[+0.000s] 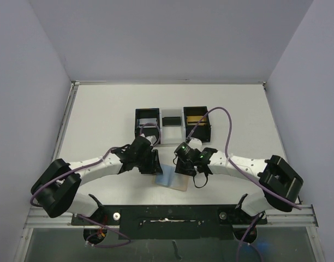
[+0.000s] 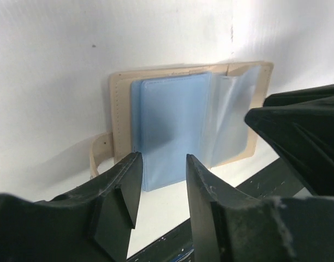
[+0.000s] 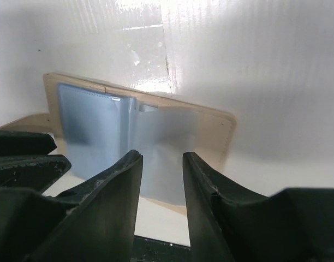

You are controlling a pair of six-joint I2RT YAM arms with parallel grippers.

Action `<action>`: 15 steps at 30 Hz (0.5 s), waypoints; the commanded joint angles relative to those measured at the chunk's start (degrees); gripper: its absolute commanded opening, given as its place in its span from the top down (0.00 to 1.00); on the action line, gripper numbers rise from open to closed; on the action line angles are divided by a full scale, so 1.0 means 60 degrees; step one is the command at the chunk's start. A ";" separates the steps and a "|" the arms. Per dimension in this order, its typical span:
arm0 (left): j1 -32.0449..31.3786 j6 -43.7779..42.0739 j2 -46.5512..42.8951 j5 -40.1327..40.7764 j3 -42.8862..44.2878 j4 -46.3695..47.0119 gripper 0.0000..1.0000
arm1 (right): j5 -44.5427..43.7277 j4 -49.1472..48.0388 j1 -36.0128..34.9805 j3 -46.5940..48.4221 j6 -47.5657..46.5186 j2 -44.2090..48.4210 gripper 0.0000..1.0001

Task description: Take the credit cards out of the card holder

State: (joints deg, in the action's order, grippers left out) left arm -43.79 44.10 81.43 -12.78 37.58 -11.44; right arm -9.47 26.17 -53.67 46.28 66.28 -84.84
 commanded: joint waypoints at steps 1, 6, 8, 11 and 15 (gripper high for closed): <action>-0.0015 -0.0246 -0.0713 0.0763 0.0536 -0.0400 0.61 | -0.1118 0.1089 -0.0034 0.0624 -0.0082 0.1009 0.63; 0.0033 -0.0201 -0.1102 0.0975 0.0554 -0.0445 0.58 | -0.0810 0.0245 -0.0045 0.0621 -0.0510 0.1347 0.59; 0.0054 -0.0088 -0.1423 0.1309 0.0435 -0.0503 0.57 | -0.0068 -0.1037 -0.0042 0.0327 -0.0812 0.1101 0.57; 0.0191 0.0035 -0.1958 0.1592 0.0172 -0.0414 0.55 | 0.1425 -0.2601 -0.0053 0.0177 -0.0997 0.0268 0.61; 0.0466 0.0063 -0.2662 0.1835 0.0050 -0.0783 0.54 | 0.1119 -0.1571 -0.0204 0.0706 -0.0894 -0.0852 0.66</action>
State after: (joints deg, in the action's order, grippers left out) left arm -42.52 44.12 69.93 -4.84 37.91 -15.03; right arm -4.51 16.86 -54.13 48.03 61.80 -85.41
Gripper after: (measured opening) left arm 0.458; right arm 0.366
